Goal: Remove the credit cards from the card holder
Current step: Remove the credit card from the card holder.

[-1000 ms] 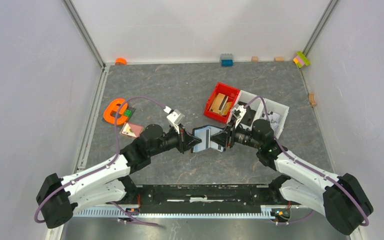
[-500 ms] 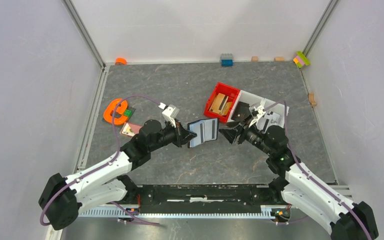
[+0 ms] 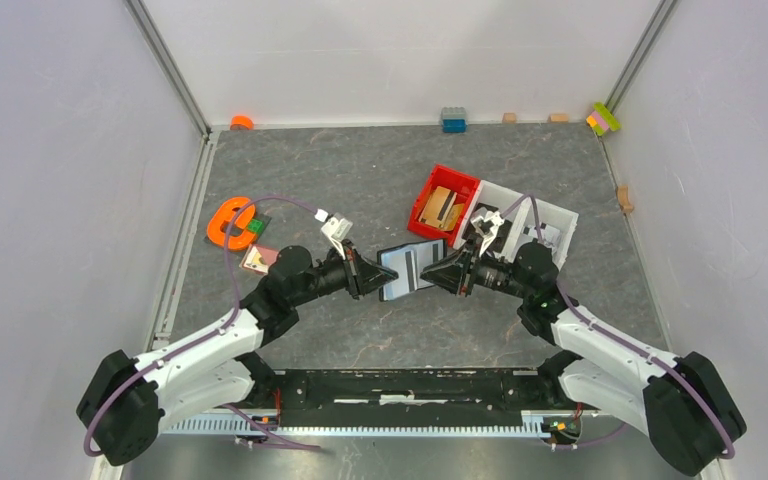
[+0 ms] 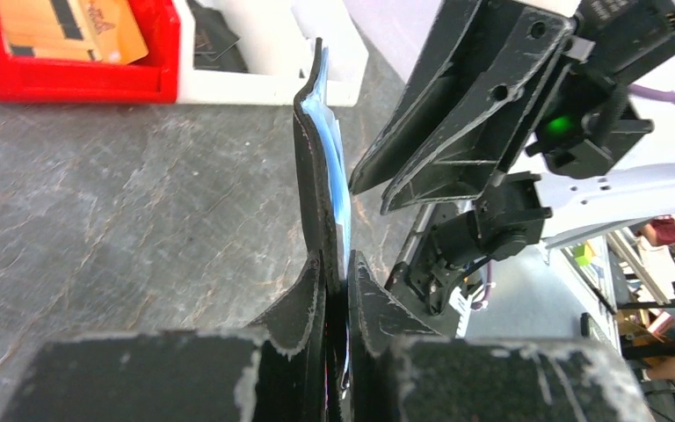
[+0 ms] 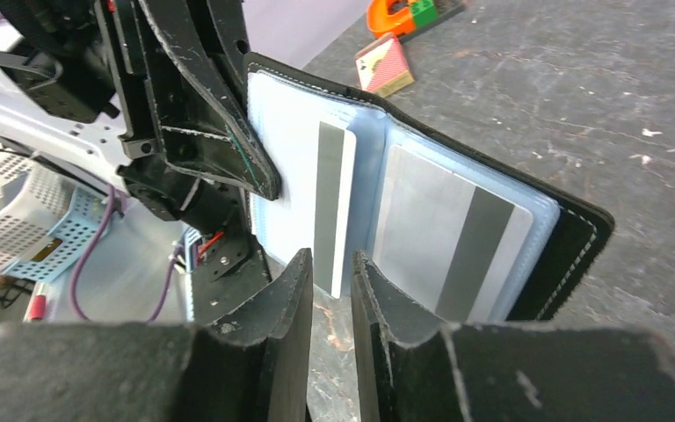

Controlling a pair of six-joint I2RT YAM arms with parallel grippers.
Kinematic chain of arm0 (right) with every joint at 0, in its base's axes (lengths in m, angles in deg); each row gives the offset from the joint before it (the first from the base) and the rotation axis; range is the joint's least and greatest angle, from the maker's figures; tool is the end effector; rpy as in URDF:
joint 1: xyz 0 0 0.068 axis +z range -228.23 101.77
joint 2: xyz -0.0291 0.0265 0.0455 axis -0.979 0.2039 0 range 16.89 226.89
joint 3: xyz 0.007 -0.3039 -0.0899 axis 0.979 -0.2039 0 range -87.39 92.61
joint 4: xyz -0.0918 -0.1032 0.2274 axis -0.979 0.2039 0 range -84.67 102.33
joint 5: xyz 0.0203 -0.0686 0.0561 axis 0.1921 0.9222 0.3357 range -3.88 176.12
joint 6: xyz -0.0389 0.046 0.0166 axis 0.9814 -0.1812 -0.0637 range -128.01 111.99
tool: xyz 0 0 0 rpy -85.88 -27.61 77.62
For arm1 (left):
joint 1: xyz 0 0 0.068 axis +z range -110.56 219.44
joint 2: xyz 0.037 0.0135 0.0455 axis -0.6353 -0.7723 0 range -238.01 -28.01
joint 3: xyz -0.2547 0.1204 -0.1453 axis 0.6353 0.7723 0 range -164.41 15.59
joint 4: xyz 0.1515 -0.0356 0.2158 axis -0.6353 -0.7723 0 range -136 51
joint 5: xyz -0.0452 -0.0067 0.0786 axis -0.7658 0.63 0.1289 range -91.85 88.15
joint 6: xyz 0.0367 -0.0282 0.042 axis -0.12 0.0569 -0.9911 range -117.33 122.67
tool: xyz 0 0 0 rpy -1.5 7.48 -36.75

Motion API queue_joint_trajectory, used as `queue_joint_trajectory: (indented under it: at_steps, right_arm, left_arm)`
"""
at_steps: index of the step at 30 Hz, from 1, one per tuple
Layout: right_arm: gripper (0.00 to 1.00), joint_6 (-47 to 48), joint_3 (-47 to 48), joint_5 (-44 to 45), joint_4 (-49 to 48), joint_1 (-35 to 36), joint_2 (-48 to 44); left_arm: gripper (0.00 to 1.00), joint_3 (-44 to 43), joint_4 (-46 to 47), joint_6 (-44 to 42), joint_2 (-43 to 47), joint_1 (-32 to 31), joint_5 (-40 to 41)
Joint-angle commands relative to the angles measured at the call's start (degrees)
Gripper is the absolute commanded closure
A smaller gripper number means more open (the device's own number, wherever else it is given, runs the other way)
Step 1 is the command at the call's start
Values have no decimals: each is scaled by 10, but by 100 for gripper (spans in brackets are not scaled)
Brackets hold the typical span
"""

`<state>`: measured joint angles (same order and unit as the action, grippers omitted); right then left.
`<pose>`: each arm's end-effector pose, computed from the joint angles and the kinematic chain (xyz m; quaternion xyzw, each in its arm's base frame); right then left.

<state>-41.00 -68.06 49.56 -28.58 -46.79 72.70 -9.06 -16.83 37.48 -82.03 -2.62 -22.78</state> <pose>0.1514 0.1259 0.2641 -0.2076 0.6891 0.5417 0.4343 0.1393 -0.1487 0.2788 0.1665 0.7286 -0.5110 0.4247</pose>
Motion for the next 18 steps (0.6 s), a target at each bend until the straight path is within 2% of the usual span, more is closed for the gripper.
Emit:
queue_joint_trajectory:
  at_steps: [1,7,14,18]
  right_arm:
    - [73,-32,0,-59,-83,0,10]
    - [74,-51,-2,-82,-112,0,17]
    - [80,-85,-10,-110,-167,1,30]
    - [89,-119,-19,-129,-223,0,42]
  left_arm:
    - [98,4,88,28,11,2,-48]
    - [98,7,117,40,6,2,-75]
    - [98,3,116,41,-3,2,-79]
    - [98,1,104,37,-3,2,-70]
